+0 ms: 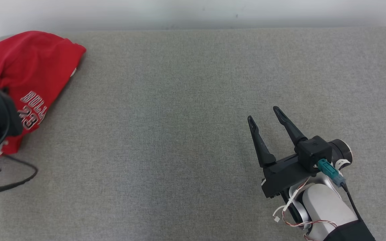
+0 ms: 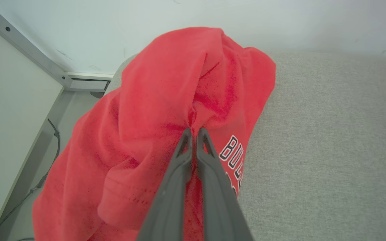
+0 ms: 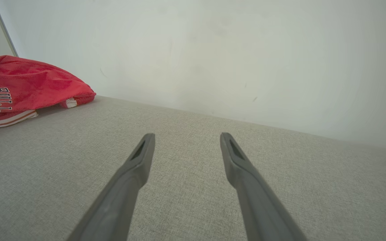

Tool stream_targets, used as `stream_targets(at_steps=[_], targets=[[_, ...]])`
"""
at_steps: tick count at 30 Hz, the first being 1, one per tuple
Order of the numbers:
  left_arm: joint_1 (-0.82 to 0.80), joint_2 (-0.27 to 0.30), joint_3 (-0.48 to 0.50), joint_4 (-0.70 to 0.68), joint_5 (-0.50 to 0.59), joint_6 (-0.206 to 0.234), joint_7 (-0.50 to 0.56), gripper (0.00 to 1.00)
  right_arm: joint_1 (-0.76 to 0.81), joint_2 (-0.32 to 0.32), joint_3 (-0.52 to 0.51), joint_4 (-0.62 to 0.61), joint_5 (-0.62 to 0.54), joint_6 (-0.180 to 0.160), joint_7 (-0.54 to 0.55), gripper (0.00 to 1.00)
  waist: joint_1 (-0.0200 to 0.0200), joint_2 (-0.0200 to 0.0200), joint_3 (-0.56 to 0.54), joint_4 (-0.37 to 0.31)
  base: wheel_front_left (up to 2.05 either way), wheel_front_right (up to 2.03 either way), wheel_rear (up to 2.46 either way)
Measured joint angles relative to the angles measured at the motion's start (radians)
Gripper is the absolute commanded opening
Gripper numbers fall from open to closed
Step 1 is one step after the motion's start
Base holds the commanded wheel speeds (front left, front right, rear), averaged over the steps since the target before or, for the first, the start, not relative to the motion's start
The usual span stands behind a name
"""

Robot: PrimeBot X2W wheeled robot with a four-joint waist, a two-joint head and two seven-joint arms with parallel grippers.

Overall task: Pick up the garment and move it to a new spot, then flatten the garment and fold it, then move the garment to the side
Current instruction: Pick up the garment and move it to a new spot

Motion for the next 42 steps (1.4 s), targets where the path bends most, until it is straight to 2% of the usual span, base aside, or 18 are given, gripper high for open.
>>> stream_targets(at_steps=[9, 15, 21, 29, 35, 42], targets=[[-0.036, -0.067, -0.07, -0.088, -0.067, 0.0, -0.09, 0.0, 0.002, 0.014, -0.021, 0.033, 0.028, -0.001, 0.0, 1.0, 0.0, 0.0, -0.046, 0.0, 0.0, 0.0, 0.0], [-0.021, -0.124, -0.165, -0.176, -0.113, 0.0, -0.146, 0.0, 0.008, 0.018, -0.046, 0.047, 0.052, -0.008, 0.0, 1.0, 0.0, 0.0, -0.078, -0.022, 0.0, 0.0, 0.0], [0.054, -0.182, -0.273, -0.267, -0.172, 0.0, -0.186, 0.0, 0.05, 0.021, -0.072, 0.063, 0.065, -0.016, 0.0, 1.0, 0.0, 0.0, -0.111, -0.056, 0.0, 0.0, 0.0], [0.203, -0.297, -0.411, -0.388, -0.24, 0.0, -0.216, 0.0, 0.102, 0.021, -0.096, 0.056, 0.073, -0.018, 0.0, 1.0, -0.0001, -0.0001, -0.148, -0.104, 0.0, 0.0, 0.0], [0.297, -0.332, -0.492, -0.427, -0.258, 0.0, -0.232, 0.0, 0.126, 0.018, -0.109, 0.037, 0.073, -0.026, 0.0, 1.0, -0.0001, 0.0, -0.171, -0.131, 0.0, 0.0, 0.0], [0.362, -0.336, -0.564, -0.465, -0.287, 0.0, -0.237, 0.0, 0.147, 0.008, -0.129, 0.021, 0.073, -0.026, 0.0, 1.0, -0.0001, 0.0, -0.191, -0.15, 0.0, 0.0, 0.0]])
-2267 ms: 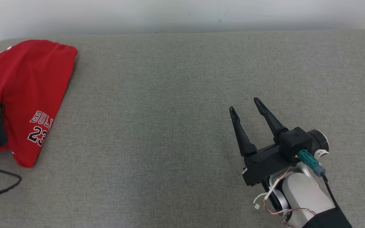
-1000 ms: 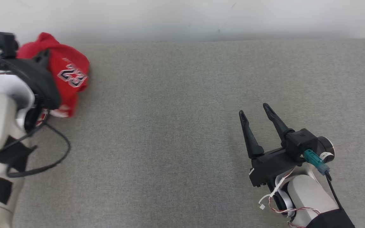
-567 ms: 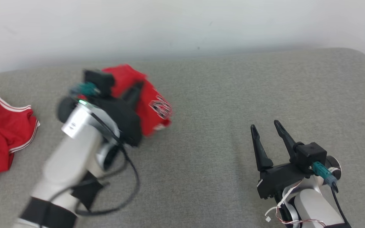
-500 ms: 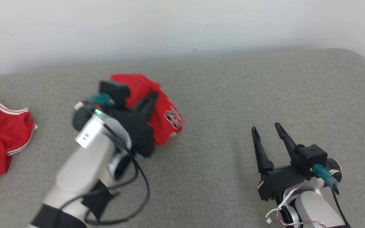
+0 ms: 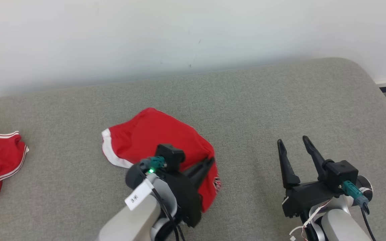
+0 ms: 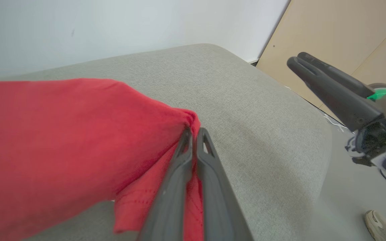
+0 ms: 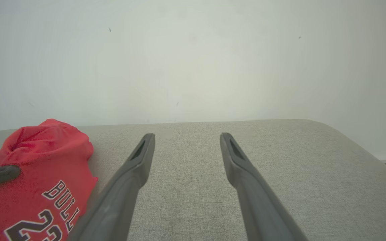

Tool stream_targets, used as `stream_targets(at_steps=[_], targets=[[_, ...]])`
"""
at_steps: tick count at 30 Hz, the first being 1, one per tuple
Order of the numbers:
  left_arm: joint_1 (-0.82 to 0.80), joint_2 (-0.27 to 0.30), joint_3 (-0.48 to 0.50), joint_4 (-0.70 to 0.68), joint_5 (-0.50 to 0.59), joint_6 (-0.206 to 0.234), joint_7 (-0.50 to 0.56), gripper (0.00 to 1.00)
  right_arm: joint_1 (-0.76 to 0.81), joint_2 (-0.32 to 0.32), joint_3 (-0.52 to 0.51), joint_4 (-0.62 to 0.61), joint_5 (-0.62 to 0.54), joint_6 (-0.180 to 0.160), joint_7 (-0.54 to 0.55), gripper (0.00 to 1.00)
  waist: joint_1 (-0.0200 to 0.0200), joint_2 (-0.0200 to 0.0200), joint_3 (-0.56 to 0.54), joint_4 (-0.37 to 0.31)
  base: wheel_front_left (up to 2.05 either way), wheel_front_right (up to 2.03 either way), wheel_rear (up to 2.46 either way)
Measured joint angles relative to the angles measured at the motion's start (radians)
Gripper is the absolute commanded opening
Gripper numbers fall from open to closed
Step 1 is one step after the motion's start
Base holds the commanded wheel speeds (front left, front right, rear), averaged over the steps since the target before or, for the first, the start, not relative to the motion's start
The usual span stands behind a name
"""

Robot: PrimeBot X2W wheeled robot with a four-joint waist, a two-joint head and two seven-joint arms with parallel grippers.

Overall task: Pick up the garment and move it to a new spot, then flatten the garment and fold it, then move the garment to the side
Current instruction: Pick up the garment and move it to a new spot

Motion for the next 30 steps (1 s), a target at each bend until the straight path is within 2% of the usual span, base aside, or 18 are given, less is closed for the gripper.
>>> stream_targets(at_steps=[5, 10, 11, 12, 13, 16, 20, 25, 30], targets=[[0.024, -0.015, -0.044, -0.039, -0.025, 0.0, -0.006, 0.0, 0.004, -0.007, -0.008, -0.015, 0.0, -0.001, 0.0, 1.0, 0.0002, 0.0, -0.005, -0.006, 0.0, 0.0, 0.0], [0.056, -0.014, -0.069, -0.021, -0.038, 0.0, -0.012, 0.0, 0.004, -0.007, -0.009, -0.02, 0.0, -0.001, 0.0, 1.0, 0.0001, 0.0, -0.008, -0.011, 0.0, 0.0, 0.0], [0.067, -0.011, -0.078, -0.018, -0.045, 0.0, -0.013, 0.26, 0.004, -0.007, -0.009, -0.021, 0.0, -0.001, 0.0, 1.0, 0.0002, 0.0, -0.008, -0.012, 0.0, 0.0, 0.0], [0.081, -0.008, -0.092, -0.026, -0.06, 0.002, -0.013, 0.88, 0.004, -0.006, -0.008, -0.021, 0.0, -0.001, 0.0, 1.0, 0.0001, -0.0001, -0.009, -0.012, 0.0, 0.0, 0.0], [0.093, -0.006, -0.111, -0.037, -0.08, 0.003, -0.014, 1.0, 0.004, -0.006, -0.009, -0.023, 0.0, -0.001, 0.0, 1.0, 0.0001, 0.0, -0.009, -0.013, 0.0, 0.0, 0.0], [0.109, -0.008, -0.165, -0.09, -0.107, 0.016, -0.016, 1.0, 0.008, -0.008, -0.019, -0.025, 0.0, -0.001, 0.0, 1.0, 0.0001, 0.0, -0.009, -0.007, 0.0, 0.0, 0.0], [0.109, -0.008, -0.177, -0.122, -0.139, 0.041, -0.027, 1.0, 0.022, -0.007, -0.022, -0.026, 0.0, -0.001, 0.0, 1.0, 0.0001, 0.0, -0.012, 0.008, 0.0, 0.0, 0.0], [0.109, -0.008, -0.175, -0.148, -0.151, 0.062, -0.05, 1.0, 0.023, -0.004, -0.024, -0.031, 0.0, -0.001, 0.0, 1.0, 0.0001, 0.0, -0.017, 0.032, 0.0, 0.0, 0.0], [0.108, -0.006, -0.132, -0.127, -0.134, 0.104, -0.086, 1.0, 0.028, 0.002, -0.027, -0.033, 0.0, -0.001, 0.0, 1.0, 0.0001, 0.0, -0.024, 0.055, 0.0, 0.0, 0.0]])
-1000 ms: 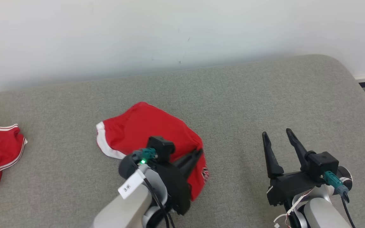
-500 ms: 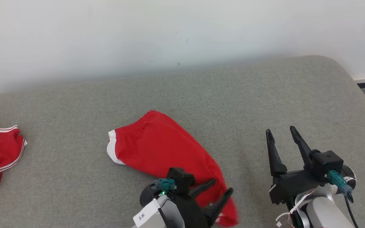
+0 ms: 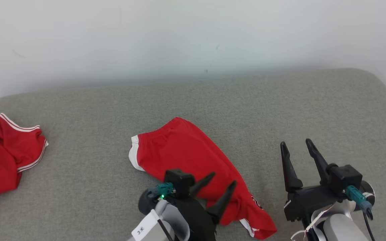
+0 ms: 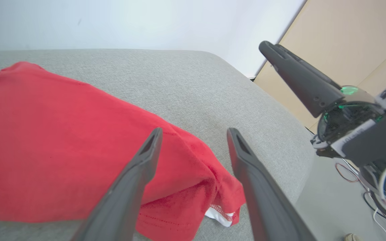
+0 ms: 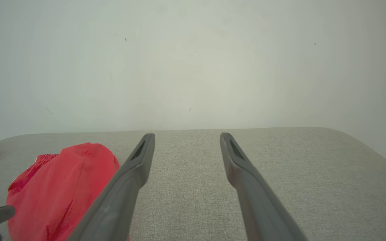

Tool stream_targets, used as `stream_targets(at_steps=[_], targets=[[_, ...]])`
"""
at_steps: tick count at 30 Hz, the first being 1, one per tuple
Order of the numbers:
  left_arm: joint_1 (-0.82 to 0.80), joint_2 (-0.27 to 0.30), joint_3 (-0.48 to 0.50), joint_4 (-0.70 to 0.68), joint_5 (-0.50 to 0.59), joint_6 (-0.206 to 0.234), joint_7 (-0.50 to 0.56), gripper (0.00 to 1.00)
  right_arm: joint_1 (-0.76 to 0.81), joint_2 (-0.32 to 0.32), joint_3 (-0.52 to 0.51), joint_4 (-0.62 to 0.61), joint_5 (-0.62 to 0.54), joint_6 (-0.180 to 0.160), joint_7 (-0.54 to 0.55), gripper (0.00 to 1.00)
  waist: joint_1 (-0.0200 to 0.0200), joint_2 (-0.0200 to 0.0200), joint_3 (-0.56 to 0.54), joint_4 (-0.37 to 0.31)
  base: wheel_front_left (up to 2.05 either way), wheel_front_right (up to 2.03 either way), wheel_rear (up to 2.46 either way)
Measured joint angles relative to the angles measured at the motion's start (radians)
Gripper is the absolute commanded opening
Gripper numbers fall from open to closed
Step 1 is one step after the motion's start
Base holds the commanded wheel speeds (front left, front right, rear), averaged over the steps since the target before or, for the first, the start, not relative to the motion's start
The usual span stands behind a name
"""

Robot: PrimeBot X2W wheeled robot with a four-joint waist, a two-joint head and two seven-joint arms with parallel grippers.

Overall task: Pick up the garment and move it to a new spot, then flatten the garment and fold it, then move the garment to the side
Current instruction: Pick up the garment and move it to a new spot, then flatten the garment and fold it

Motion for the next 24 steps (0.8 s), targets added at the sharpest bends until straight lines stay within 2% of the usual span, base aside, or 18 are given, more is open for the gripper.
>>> stream_targets(at_steps=[3, 5, 10, 16, 20, 24], targets=[[-0.011, 0.02, 0.011, 0.008, 0.025, 0.03, -0.019, 1.0, 0.019, 0.003, -0.002, -0.003, 0.0, 0.0, 0.0, 1.0, 0.0, 0.0001, -0.004, 0.013, 0.0, 0.0, 0.0], [-0.017, 0.073, 0.031, 0.023, 0.053, 0.058, -0.034, 1.0, 0.019, 0.007, 0.002, -0.003, 0.0, 0.0, 0.0, 1.0, 0.0, 0.0, -0.008, 0.021, 0.0, 0.0, 0.0], [-0.019, 0.125, 0.054, 0.041, 0.062, 0.083, -0.052, 1.0, 0.019, 0.009, 0.005, -0.007, 0.0, 0.001, 0.0, 1.0, 0.0, 0.0001, -0.008, 0.027, 0.0, 0.0, 0.0], [-0.089, 0.183, 0.067, 0.102, 0.073, 0.07, -0.05, 1.0, 0.017, 0.012, 0.016, -0.01, 0.0, 0.005, 0.0, 1.0, 0.0, 0.0001, 0.0, 0.028, 0.0, 0.0, 0.0], [-0.132, 0.228, 0.092, 0.173, 0.065, 0.043, -0.033, 1.0, 0.005, 0.017, 0.031, -0.008, -0.001, 0.015, 0.0, 1.0, 0.0001, 0.0001, 0.006, 0.013, 0.0, 0.0, 0.0], [-0.137, 0.227, 0.104, 0.23, 0.041, 0.019, -0.014, 1.0, 0.005, 0.017, 0.035, -0.007, -0.002, 0.017, 0.0, 1.0, 0.0002, 0.0001, 0.013, -0.009, 0.0, 0.0, 0.0]])
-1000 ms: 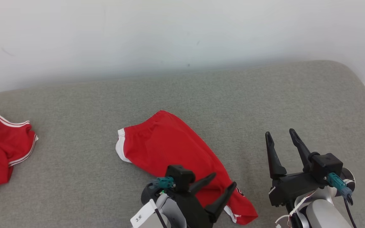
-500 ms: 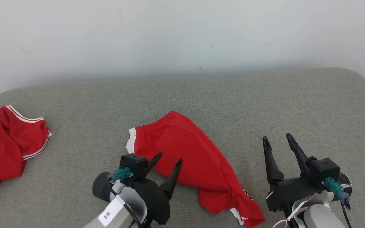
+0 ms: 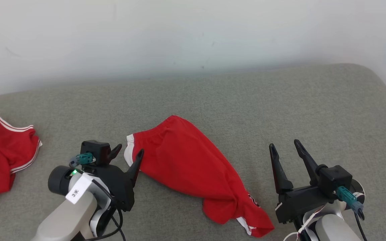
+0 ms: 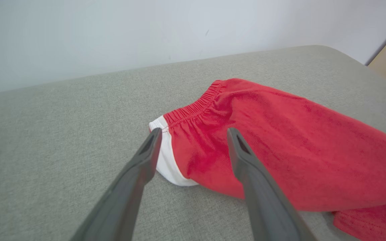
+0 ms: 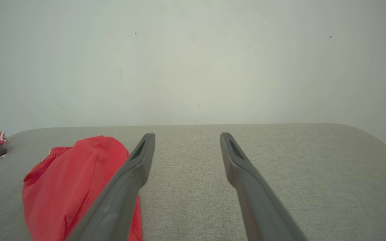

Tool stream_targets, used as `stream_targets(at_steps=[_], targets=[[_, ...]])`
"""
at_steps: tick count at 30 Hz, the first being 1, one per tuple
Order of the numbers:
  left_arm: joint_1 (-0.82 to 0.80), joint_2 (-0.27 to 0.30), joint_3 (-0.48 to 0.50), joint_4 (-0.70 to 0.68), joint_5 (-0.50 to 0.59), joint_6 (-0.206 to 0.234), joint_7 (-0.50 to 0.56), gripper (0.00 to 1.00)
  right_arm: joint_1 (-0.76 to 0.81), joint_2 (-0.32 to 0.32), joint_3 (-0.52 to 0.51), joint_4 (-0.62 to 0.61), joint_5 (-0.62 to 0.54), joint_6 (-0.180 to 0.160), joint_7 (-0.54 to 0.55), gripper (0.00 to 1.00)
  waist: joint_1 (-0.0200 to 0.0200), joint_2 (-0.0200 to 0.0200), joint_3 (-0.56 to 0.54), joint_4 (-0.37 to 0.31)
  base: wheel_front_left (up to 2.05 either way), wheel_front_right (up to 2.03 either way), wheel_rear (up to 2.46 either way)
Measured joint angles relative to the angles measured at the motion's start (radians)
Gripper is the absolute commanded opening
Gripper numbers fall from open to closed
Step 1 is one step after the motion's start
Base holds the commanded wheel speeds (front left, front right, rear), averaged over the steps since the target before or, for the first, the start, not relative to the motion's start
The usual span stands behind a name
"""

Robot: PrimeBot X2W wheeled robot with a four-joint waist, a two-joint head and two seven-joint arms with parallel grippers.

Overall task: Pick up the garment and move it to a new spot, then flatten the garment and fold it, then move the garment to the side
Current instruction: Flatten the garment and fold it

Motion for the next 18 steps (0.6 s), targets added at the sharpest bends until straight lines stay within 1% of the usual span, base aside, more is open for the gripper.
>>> stream_targets(at_steps=[4, 6, 12, 15, 18], targets=[[0.0, -0.021, 0.011, 0.058, -0.013, -0.01, 0.015, 1.0, -0.004, 0.0, 0.001, -0.001, -0.002, 0.002, 0.0, 1.0, 0.0, 0.0, 0.011, -0.023, 0.0, 0.0, 0.0], [-0.002, -0.031, 0.018, 0.09, -0.038, -0.017, 0.024, 1.0, -0.014, 0.0, 0.002, -0.001, -0.002, 0.002, 0.0, 1.0, 0.0, 0.0, 0.018, -0.033, 0.0, 0.0, 0.0], [-0.031, -0.032, 0.037, 0.179, -0.055, -0.02, 0.038, 1.0, -0.022, 0.0, 0.01, -0.001, -0.01, 0.009, 0.0, 1.0, 0.0, 0.0, 0.034, -0.063, 0.0, 0.0, 0.0], [-0.039, -0.039, 0.05, 0.212, -0.067, -0.035, 0.04, 1.0, -0.032, 0.0, 0.011, 0.0, -0.01, 0.011, 0.0, 1.0, 0.0, 0.0, 0.04, -0.076, 0.0, 0.0, 0.0], [-0.041, -0.054, 0.051, 0.241, -0.069, -0.036, 0.043, 1.0, -0.035, 0.0, 0.01, -0.004, -0.01, 0.011, 0.0, 1.0, 0.0, 0.0, 0.047, -0.085, 0.0, 0.0, 0.0]])
